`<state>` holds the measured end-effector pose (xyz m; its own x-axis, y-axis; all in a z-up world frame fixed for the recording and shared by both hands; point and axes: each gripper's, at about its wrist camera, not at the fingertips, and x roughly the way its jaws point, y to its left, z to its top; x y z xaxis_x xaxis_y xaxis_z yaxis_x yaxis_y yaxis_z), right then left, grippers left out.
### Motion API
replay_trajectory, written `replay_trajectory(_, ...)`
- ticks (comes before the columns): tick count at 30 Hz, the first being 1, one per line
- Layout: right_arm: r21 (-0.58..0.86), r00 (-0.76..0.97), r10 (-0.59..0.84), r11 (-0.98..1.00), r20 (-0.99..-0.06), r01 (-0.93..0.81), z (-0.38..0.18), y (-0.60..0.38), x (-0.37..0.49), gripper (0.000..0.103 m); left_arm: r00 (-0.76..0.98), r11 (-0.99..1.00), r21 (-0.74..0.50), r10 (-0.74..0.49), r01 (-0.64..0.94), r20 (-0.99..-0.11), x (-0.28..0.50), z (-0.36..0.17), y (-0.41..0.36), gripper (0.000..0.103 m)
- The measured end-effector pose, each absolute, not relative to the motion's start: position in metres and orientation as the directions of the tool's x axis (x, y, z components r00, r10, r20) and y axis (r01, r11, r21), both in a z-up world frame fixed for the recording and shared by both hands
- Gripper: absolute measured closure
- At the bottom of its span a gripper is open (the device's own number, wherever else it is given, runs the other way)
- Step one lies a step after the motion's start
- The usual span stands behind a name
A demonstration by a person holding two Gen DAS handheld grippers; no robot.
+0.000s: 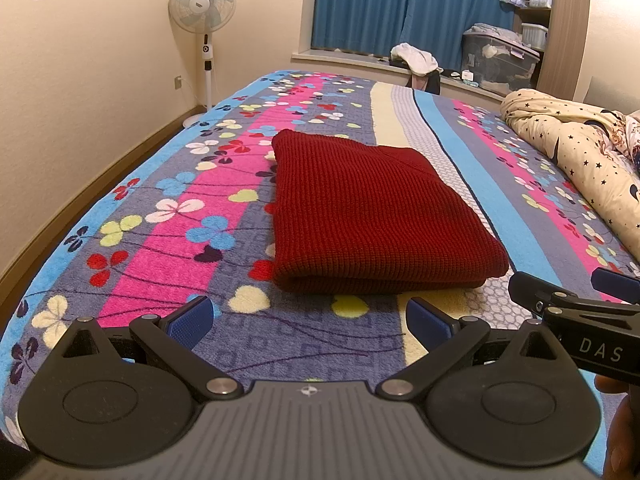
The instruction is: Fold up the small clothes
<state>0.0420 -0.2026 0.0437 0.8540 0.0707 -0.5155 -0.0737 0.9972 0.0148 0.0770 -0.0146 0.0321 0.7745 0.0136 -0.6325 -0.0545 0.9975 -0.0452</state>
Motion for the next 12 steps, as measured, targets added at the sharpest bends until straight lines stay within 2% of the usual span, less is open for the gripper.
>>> replay_trajectory(12, 0.017, 0.851, 0.070, 0.997, -0.520, -0.072, 0.0421, -0.2008, 0.0418, 0.001, 0.772, 0.997, -0.043, 0.017, -0.058, -0.636, 0.0774, 0.0343, -0.0121, 0.001)
